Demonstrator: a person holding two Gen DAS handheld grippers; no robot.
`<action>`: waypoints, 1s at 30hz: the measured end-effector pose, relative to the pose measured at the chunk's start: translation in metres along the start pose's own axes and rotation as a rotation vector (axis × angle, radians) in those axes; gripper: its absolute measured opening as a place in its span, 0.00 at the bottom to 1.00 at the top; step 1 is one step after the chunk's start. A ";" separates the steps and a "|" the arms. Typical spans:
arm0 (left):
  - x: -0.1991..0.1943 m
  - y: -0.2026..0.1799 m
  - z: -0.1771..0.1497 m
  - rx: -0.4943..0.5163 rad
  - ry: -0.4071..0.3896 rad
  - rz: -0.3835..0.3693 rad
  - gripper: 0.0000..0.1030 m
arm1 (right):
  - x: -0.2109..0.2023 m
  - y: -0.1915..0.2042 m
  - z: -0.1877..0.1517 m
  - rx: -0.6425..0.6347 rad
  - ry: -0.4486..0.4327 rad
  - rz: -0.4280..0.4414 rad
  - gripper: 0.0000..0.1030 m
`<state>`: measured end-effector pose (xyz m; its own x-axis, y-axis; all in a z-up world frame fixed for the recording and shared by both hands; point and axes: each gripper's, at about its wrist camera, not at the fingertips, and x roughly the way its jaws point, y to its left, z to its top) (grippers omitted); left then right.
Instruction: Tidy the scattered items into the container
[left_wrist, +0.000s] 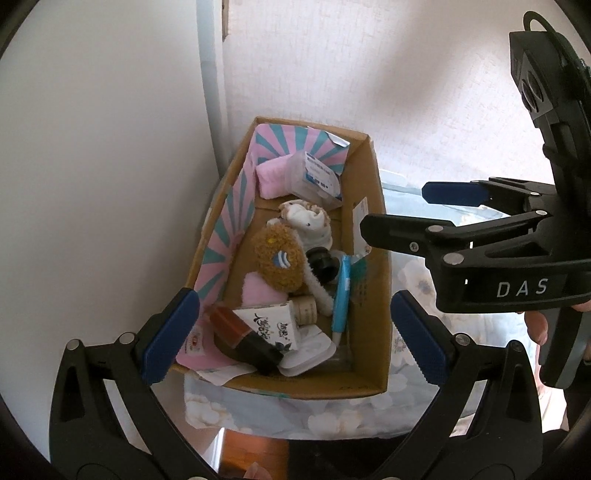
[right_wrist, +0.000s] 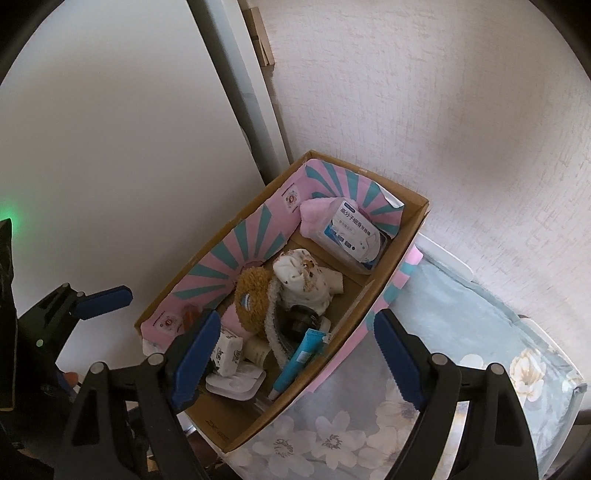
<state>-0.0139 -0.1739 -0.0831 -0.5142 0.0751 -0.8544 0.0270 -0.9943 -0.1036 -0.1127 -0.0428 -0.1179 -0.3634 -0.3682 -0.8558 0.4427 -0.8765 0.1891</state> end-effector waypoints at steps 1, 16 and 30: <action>-0.004 0.000 0.000 0.000 -0.001 0.000 1.00 | 0.000 0.001 0.000 0.005 -0.002 0.000 0.80; -0.007 0.000 0.002 0.002 -0.009 0.009 1.00 | -0.005 0.001 0.003 -0.006 -0.011 -0.002 0.80; -0.016 0.008 0.006 -0.003 -0.022 0.021 1.00 | -0.011 0.005 0.001 -0.035 -0.014 -0.040 0.80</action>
<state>-0.0110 -0.1836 -0.0668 -0.5326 0.0527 -0.8447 0.0402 -0.9954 -0.0874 -0.1078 -0.0437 -0.1071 -0.3926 -0.3374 -0.8556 0.4555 -0.8795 0.1378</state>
